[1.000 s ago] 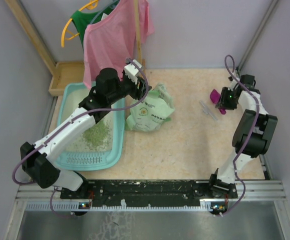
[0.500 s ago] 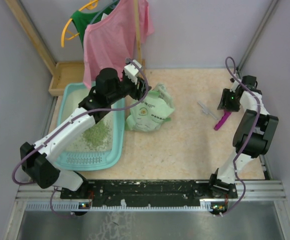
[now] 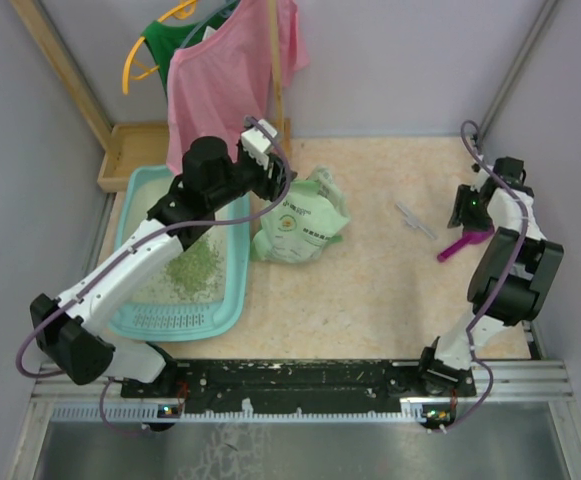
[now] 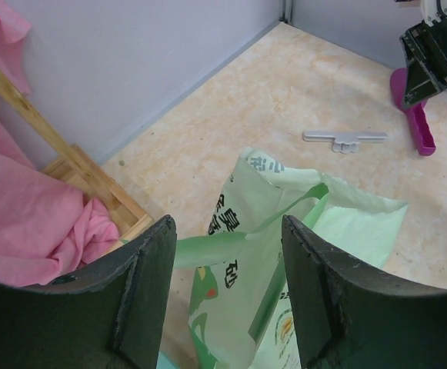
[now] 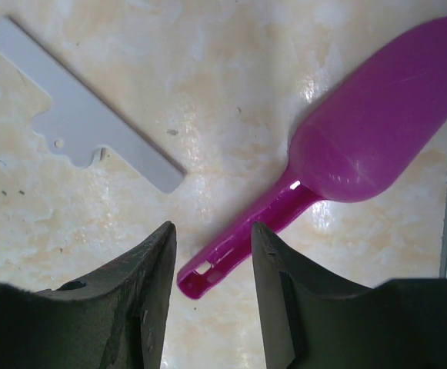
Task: Fill the litter box with clean litter
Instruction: Place the spatula at the center of the board, then close the cat litter bag at the center of the board.
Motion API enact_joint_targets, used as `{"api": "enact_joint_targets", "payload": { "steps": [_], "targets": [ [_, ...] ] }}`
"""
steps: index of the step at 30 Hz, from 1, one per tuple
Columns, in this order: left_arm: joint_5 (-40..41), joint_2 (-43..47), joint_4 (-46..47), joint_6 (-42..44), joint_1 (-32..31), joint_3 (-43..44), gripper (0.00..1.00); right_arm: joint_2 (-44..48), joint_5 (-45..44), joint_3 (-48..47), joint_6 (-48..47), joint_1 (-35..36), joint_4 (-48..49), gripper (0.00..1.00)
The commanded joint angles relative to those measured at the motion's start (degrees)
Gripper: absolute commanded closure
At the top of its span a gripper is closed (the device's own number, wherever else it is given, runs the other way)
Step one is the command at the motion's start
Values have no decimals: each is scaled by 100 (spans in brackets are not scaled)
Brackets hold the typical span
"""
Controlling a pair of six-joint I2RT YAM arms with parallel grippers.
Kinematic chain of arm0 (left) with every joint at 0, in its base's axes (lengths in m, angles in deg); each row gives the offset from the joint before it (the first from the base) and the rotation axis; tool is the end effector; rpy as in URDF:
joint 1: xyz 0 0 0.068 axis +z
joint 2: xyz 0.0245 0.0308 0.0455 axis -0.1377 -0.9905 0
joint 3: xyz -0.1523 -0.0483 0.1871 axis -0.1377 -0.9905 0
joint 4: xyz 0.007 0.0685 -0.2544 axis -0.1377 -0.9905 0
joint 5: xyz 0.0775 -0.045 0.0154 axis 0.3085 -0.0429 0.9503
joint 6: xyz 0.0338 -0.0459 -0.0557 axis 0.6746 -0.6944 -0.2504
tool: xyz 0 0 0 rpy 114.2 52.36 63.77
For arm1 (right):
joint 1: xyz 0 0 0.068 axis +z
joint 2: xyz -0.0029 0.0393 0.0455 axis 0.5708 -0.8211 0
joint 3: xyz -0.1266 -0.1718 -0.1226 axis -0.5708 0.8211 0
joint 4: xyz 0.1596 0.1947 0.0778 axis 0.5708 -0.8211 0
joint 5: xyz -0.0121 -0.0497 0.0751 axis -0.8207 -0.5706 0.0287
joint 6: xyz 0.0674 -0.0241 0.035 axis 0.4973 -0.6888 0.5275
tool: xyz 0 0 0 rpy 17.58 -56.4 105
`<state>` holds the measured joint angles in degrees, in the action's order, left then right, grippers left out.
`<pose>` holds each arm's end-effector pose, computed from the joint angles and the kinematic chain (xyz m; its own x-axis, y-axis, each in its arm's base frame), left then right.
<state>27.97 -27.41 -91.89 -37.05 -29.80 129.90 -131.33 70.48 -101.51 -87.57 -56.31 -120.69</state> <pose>0.2847 -0.2330 0.3799 0.0115 0.1890 -0.9819 0.7286 0.6710 0.1377 0.3551 -0.1242 0.1685 -0.8488 0.2068 -0.4866 0.1634 0.9779 0.1307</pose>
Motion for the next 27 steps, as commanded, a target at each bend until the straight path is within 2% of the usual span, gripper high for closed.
{"api": "enact_joint_targets", "payload": {
  "steps": [1, 9, 11, 14, 21, 27],
  "targets": [
    [122, 272, 5, 118, 35, -1, 37, 480, -44, 163, -72, -125, 87, 57],
    [-25, 329, -184, 171, 40, 47, 33, 1012, 149, 220, -111, -140, 30, 57],
    [-319, 252, -328, 200, 60, 156, 20, 1174, 317, 128, -186, -130, -43, 58],
    [-605, 17, -657, 317, 76, 454, 11, 1392, 712, -66, -351, -127, -271, 59],
    [-1383, -159, -995, 411, 223, 963, 9, 1456, 1565, -662, -1095, 65, -1311, 61],
    [-2034, -839, -1742, 510, 247, 1645, 10, 1428, 2108, -1240, -1846, 627, -1996, 60]
  ]
}}
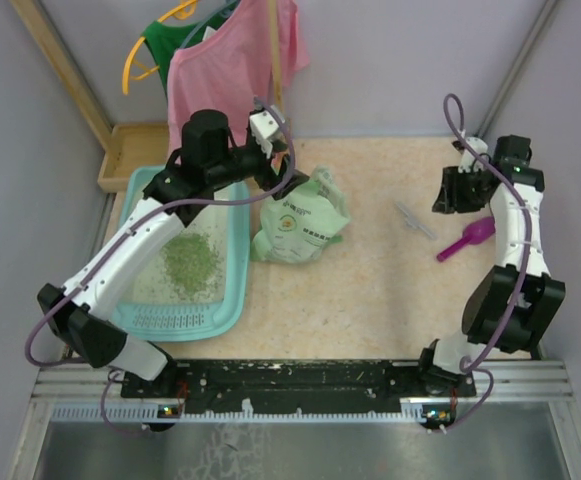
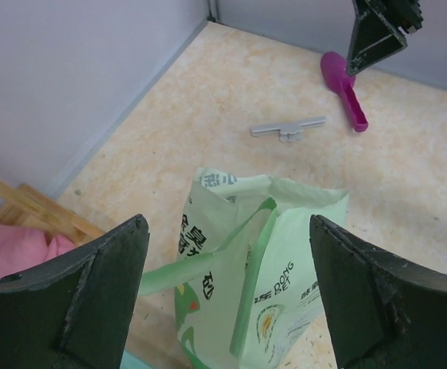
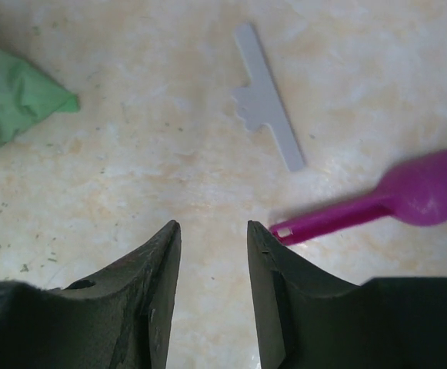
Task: Fill the litter box with clean litter
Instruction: Close the cat litter bag at the center of the board.
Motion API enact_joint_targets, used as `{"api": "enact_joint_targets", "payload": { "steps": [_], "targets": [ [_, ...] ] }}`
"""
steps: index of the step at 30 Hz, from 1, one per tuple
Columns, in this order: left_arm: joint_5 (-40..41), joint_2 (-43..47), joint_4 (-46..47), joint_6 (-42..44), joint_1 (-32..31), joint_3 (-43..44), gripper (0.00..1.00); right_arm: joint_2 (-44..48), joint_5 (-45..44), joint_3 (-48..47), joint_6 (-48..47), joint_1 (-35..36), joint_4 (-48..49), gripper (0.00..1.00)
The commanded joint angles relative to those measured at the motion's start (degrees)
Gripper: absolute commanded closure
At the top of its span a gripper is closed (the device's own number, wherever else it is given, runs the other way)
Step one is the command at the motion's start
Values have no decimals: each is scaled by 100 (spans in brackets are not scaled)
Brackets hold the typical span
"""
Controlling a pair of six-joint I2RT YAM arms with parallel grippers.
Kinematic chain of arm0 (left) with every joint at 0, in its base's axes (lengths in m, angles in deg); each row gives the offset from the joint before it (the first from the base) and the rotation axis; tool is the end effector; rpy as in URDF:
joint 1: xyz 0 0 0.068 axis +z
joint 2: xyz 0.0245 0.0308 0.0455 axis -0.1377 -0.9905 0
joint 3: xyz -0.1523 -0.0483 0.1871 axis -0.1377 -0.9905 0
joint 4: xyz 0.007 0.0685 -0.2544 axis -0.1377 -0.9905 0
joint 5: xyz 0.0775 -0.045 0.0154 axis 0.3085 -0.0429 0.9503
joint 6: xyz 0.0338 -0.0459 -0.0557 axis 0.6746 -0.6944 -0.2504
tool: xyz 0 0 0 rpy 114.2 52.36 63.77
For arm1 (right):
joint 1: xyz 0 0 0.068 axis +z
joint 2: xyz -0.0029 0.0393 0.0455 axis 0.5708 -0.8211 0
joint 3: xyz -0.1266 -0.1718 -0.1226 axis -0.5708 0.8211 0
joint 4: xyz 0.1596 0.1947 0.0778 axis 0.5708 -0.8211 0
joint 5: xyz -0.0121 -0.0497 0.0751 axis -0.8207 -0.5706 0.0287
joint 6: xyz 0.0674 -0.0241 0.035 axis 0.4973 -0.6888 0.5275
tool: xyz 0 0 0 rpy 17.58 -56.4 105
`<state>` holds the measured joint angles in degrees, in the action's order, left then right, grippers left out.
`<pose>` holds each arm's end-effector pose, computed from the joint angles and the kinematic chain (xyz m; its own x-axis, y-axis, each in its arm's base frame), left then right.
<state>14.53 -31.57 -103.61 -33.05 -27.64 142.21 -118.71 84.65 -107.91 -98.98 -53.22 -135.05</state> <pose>0.2854 -0.2355 0.4091 0.0372 0.2319 -0.9720 0.8516 0.5016 0.1522 0.3272 -0.0767 0.2664 -0.7767 -0.0390 -0.6287 -0.2001 0.9617 0.1876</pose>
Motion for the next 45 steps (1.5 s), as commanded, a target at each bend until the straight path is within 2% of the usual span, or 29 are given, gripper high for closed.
{"api": "enact_joint_targets", "payload": {
  "steps": [1, 4, 6, 11, 13, 15, 18, 22, 25, 26, 33, 39, 45],
  "targets": [
    [-813, -525, -681, 112, 28, 512, 11, 111, 944, -740, -799, 350, -671, 58],
    [-1071, -711, -937, 114, 31, 723, 12, -199, 1884, -1305, -1175, 355, -1206, 53],
    [-1141, -679, -971, 130, 26, 686, 13, -470, 2226, -1764, -1096, 386, -1491, 52],
    [-985, -705, -1548, 282, 15, 750, 16, -1407, 2184, -3410, -770, 922, -2472, 55],
    [-915, -654, -1630, 298, 9, 685, 17, -1600, 2029, -3716, -753, 1307, -2742, 55],
    [-799, -582, -1633, 302, -2, 587, 20, -1596, 1807, -3669, -561, 1733, -2593, 56],
    [-569, -483, -1506, 322, -5, 393, 36, -1538, 1397, -3428, -352, 2311, -2229, 56],
    [-194, -452, -1414, 385, -5, 200, 67, -1636, 1156, -3248, -218, 2765, -1960, 58],
    [-27, -451, -1445, 436, -5, 163, 97, -1696, 1136, -3234, -152, 2898, -1770, 58],
    [22, -445, -1451, 460, -5, 151, 100, -1728, 1013, -3261, -163, 2967, -1747, 58],
    [555, -164, -1171, 526, -4, -84, 100, -1839, 556, -3431, -308, 3274, -1769, 59],
    [596, -131, -1091, 493, -5, -128, 100, -1965, 549, -3652, -291, 3379, -1770, 59],
    [626, -87, -1012, 464, -5, -151, 100, -2171, 493, -3411, -401, 3637, -1789, 59]
  ]
}}
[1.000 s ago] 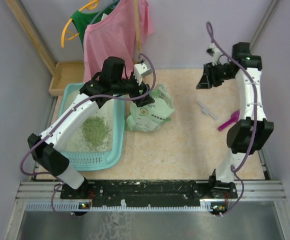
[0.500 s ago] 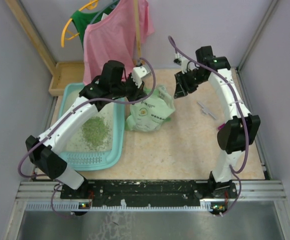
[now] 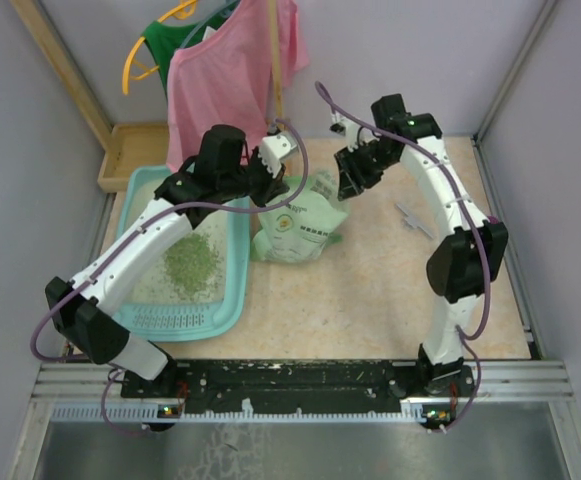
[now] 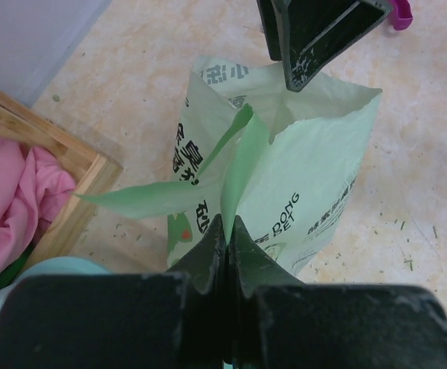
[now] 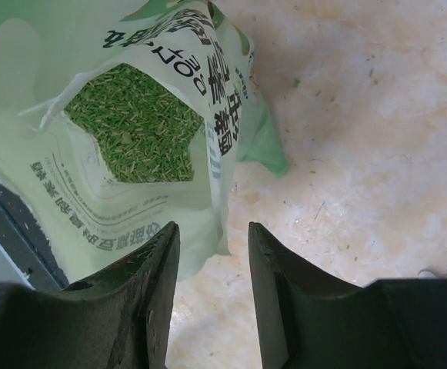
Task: Fill the litter box with clean litter
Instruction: Close the cat litter bag at the center of the board.
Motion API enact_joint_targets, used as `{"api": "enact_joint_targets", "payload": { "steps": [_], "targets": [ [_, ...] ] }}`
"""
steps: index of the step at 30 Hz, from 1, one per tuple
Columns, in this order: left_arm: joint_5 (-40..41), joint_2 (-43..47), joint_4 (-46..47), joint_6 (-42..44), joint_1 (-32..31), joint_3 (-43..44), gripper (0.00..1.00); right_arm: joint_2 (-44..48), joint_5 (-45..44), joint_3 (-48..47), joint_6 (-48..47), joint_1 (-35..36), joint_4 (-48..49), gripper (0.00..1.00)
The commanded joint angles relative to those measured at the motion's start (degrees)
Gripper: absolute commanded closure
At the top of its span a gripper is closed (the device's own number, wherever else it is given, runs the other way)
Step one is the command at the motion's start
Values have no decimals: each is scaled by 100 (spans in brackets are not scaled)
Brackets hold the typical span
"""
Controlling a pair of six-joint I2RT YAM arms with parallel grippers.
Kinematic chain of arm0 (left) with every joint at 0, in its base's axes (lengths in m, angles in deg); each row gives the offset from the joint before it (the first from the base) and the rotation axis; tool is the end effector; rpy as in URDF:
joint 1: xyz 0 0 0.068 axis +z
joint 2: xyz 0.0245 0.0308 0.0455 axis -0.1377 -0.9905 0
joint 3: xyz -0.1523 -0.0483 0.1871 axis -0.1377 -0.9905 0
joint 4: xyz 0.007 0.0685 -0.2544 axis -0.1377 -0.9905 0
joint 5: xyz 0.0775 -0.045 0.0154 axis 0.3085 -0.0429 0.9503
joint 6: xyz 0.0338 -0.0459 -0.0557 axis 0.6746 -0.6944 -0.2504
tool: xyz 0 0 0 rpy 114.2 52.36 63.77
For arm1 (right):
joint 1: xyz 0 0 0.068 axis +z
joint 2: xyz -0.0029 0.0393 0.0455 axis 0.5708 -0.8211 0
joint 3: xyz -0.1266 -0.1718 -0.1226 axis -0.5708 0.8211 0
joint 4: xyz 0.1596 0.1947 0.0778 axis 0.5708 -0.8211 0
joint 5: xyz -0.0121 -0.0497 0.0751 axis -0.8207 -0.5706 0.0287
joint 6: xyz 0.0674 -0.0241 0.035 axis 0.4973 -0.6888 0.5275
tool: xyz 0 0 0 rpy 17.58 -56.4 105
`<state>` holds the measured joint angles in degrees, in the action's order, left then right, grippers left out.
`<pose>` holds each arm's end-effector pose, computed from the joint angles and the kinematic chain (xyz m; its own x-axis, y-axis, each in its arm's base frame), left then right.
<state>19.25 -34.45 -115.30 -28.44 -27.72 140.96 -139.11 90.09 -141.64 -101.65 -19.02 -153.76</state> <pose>0.2937 -0.2356 0.3560 -0.1161 0.4408 -0.8901 0.8467 0.5124 0.1433 0.3666 0.1413 0.3091 -0.6329 -0.4958 -0.5947 -0.7398 0.6138 0.2756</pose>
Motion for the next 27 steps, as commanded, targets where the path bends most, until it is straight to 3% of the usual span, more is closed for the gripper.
{"api": "enact_joint_targets", "payload": {
  "steps": [1, 4, 6, 7, 15, 22, 27],
  "targets": [
    [166, 228, 191, 8, 3, -51, 100, -158, -121, 32, -136, 253, 122, 59],
    [247, 303, 261, 19, 4, -90, 100, -174, -381, 281, -61, 310, 326, 65],
    [292, 323, 290, 31, 4, -82, 100, -129, -660, 383, 76, 310, 447, 94],
    [326, 325, 322, 15, 4, -76, 100, -68, -824, 426, 113, 310, 496, 100],
    [725, -126, 832, -319, 4, 571, 100, 1123, -1230, 660, 328, -273, 783, 100],
    [359, -753, 993, -334, 4, 1918, 100, 2019, -1326, 444, -414, -850, 16, 100],
    [191, -919, 1353, -416, -5, 1915, 100, 2600, -983, 1698, -714, -859, -240, 100]
  ]
}}
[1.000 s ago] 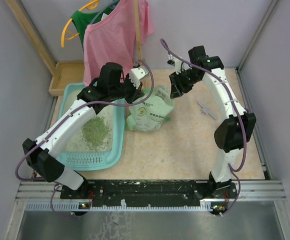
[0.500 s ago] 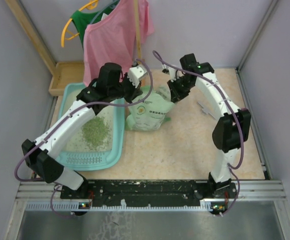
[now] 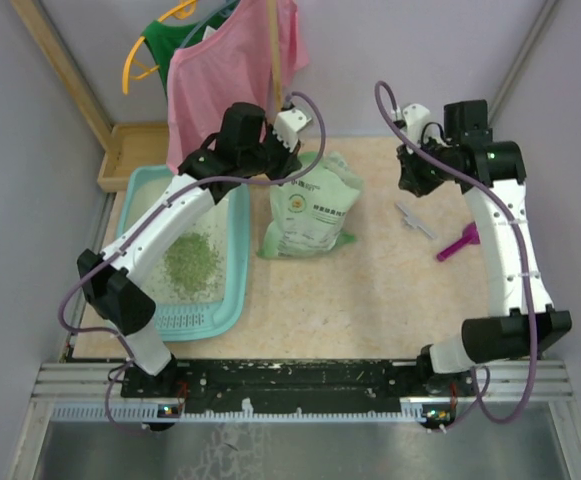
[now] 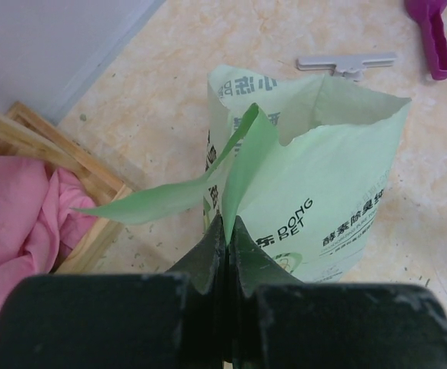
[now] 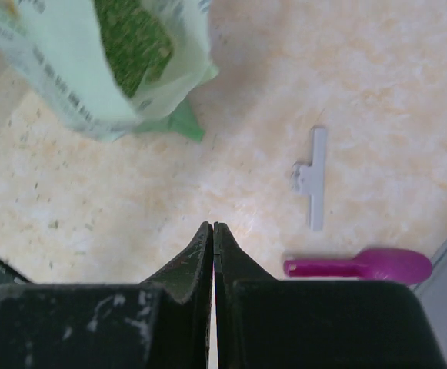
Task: Fill the litter box with clean litter
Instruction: Close the cat litter bag at the center of the board.
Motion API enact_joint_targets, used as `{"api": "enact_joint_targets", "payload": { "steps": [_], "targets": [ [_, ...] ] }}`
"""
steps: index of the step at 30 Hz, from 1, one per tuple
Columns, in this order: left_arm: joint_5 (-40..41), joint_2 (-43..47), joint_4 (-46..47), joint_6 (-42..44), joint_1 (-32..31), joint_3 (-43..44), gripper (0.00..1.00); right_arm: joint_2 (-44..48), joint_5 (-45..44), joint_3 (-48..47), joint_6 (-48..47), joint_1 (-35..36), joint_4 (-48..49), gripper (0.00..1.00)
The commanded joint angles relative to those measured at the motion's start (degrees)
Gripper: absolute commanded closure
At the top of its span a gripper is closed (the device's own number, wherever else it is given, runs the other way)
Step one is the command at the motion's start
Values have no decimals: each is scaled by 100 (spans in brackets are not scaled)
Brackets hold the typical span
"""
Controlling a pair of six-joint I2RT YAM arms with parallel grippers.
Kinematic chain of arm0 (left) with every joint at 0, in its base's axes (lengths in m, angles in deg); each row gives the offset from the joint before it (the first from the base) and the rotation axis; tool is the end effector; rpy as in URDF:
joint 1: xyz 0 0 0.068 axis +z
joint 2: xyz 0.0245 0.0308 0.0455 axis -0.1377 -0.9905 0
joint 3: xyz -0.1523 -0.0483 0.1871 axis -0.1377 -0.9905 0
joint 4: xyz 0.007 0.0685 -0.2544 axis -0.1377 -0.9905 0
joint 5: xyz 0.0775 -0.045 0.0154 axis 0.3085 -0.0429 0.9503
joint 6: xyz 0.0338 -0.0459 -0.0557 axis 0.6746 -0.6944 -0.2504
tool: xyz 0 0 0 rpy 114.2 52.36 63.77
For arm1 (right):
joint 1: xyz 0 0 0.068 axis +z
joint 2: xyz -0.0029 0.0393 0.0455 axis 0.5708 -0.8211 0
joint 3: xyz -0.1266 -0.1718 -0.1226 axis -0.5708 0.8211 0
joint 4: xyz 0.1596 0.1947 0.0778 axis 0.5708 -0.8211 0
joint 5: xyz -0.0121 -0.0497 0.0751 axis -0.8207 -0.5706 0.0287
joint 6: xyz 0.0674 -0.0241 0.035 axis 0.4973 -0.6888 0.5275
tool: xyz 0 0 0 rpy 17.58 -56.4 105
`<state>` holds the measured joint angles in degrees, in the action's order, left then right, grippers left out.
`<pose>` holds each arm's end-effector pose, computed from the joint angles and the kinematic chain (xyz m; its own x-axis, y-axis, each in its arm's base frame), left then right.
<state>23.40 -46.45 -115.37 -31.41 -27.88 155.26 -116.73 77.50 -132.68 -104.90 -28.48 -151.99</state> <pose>0.3363 -0.2617 0.3676 -0.1404 0.4069 -0.9026 0.7987 0.5853 0.1396 0.3018 0.0563 0.3878 -0.5357 -0.4502 -0.7144 -0.5994 0.7987 -0.0538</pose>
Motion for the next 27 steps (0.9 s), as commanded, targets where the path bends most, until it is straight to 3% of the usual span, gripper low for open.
{"api": "enact_joint_targets", "payload": {
  "steps": [1, 3, 6, 11, 13, 16, 22, 27],
  "targets": [
    [-295, 270, 1405, -172, -12, 495, 100, 540, 383, 1121, -349, 88, -265, 100],
    [-351, 164, 1432, -161, -125, 670, 100, 845, 339, 1522, -201, 88, 84, 100],
    [-390, -381, 975, 78, -347, 1650, 100, 962, 139, 1635, -23, 65, 373, 100],
    [-399, -1038, 1165, 146, -712, 2715, 100, 981, 312, 1694, 160, -48, 591, 100],
    [-349, -1100, 1162, 171, -811, 2850, 100, 1039, 384, 1775, 254, -86, 815, 86],
    [-343, -888, 1115, 248, -842, 2495, 100, 1025, 644, 1845, 606, -338, 1300, 54],
    [-147, 307, 1802, 339, -837, 279, 100, 109, 1003, 1165, 1245, -817, 1488, 51],
    [87, 849, 1895, 166, -842, -439, 100, -591, 1099, 559, 1209, -983, 1573, 51]
  ]
}}
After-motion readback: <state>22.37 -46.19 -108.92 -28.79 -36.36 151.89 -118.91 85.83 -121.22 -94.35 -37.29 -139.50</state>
